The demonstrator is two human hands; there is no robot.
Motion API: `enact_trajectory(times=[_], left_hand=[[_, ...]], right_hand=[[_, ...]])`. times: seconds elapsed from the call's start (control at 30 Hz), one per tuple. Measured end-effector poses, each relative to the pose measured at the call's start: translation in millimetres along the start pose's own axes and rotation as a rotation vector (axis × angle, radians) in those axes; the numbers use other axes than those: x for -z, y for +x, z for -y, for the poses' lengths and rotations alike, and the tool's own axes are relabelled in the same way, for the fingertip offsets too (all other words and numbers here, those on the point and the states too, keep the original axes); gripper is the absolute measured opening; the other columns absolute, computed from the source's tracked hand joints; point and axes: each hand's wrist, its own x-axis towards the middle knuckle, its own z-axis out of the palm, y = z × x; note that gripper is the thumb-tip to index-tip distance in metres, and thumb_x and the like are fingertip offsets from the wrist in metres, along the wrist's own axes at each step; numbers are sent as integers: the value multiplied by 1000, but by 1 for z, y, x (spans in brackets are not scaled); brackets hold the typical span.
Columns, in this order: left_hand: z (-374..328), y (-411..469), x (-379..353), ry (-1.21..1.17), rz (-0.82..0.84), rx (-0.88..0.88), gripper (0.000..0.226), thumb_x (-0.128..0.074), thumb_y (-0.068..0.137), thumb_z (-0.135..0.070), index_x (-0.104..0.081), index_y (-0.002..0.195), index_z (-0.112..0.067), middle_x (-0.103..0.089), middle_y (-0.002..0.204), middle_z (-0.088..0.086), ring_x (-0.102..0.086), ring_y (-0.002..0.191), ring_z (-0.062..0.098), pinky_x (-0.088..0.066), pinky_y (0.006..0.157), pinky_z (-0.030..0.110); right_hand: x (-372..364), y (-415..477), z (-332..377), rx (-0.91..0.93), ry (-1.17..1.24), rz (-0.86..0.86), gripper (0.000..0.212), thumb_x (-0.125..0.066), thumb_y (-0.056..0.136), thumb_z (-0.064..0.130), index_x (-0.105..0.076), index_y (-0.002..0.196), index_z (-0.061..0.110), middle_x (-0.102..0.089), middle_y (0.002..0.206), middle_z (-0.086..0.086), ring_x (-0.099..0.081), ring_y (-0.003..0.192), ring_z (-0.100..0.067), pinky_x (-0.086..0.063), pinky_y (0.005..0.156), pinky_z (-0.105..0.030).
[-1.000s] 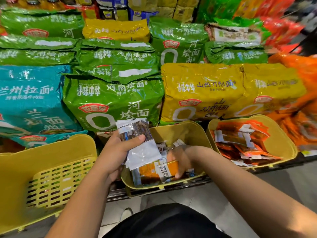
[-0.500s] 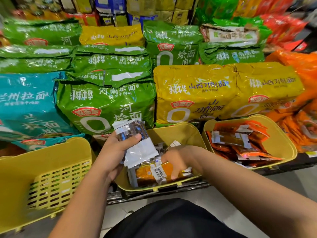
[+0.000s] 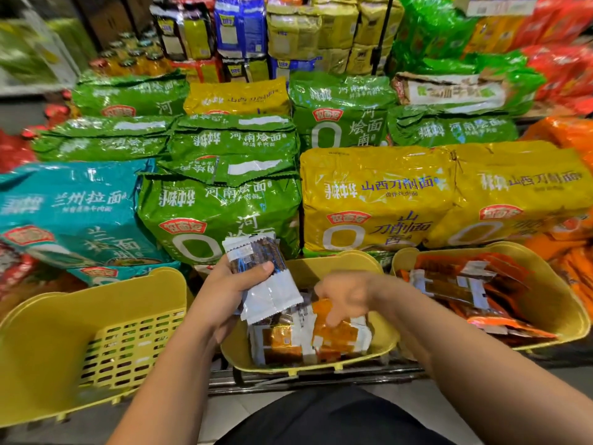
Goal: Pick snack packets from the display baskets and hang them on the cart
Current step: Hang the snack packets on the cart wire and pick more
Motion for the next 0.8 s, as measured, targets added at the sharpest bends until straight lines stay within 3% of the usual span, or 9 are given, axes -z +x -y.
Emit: enact_trajectory(times=[0.13, 0.27, 0.33, 0.4, 0.5, 0.57, 0.67, 0.73, 0.8], left_hand=[[3, -7, 1, -51, -67, -48, 61, -88, 72, -15, -62, 127, -9, -74, 114, 16, -74, 96, 29, -60, 73, 38], [6, -29, -2, -110, -147, -104, 68, -91, 67, -28, -63, 126, -8, -73, 111, 17, -74, 92, 29, -61, 72, 39], [6, -45, -2, -147, -197, -128, 54, -77, 76, -21, -63, 126, -8, -75, 110, 15, -75, 90, 27, -62, 71, 37], [8, -61, 1, -148, -252, -152, 65, -89, 65, -32, -67, 123, -13, -75, 111, 12, -75, 92, 27, -62, 73, 37], [15, -86, 2, -114, -345, -165, 93, -99, 44, -48, -67, 125, -13, -74, 116, 15, -73, 98, 32, -61, 82, 43], [23, -101, 1, -129, -395, -160, 96, -98, 48, -47, -65, 129, -9, -72, 118, 19, -71, 101, 35, -58, 86, 46], [35, -124, 1, -162, -480, -150, 69, -88, 67, -33, -65, 127, -6, -72, 118, 20, -71, 100, 37, -57, 88, 47], [40, -137, 3, -158, -536, -152, 50, -75, 76, -23, -67, 124, -9, -73, 115, 18, -72, 97, 34, -57, 85, 47], [46, -152, 11, -156, -583, -170, 52, -78, 74, -22, -66, 123, -10, -75, 109, 14, -73, 91, 29, -60, 76, 41]], right_hand=[[4, -20, -34, 82, 528, -302, 27, -74, 84, 13, -58, 99, 29, -65, 92, 0, -61, 79, -15, -48, 69, -31], [-10, -29, -38, 198, 1093, -342, 49, -76, 79, 3, -59, 117, 28, -71, 109, 8, -67, 95, -9, -56, 87, -32], [-16, -32, -32, 248, 1249, -343, 50, -74, 67, 8, -63, 113, 23, -74, 105, 10, -68, 97, -10, -55, 85, -28], [-17, -38, -25, 289, 1370, -337, 43, -66, 68, 7, -67, 109, 23, -77, 95, 13, -69, 92, -6, -51, 83, -23], [-17, -42, -16, 287, 1576, -242, 37, -53, 90, 1, -69, 112, 26, -77, 97, 18, -65, 107, -9, -51, 94, -34], [-13, -45, 0, 313, 1714, -71, 42, -38, 96, 1, -69, 118, 19, -77, 103, 2, -71, 92, -16, -59, 74, -32], [-16, -43, 26, 321, 1822, 114, 40, -32, 100, 9, -72, 102, 12, -75, 85, -8, -71, 61, -18, -56, 51, -26], [-20, -42, 39, 299, 1792, 142, 41, -38, 103, 25, -75, 89, 15, -76, 77, -3, -72, 61, -16, -58, 53, -26], [-26, -42, 54, 316, 1712, 205, 44, -47, 101, 34, -81, 78, 17, -77, 77, 1, -73, 64, -14, -60, 58, -28]])
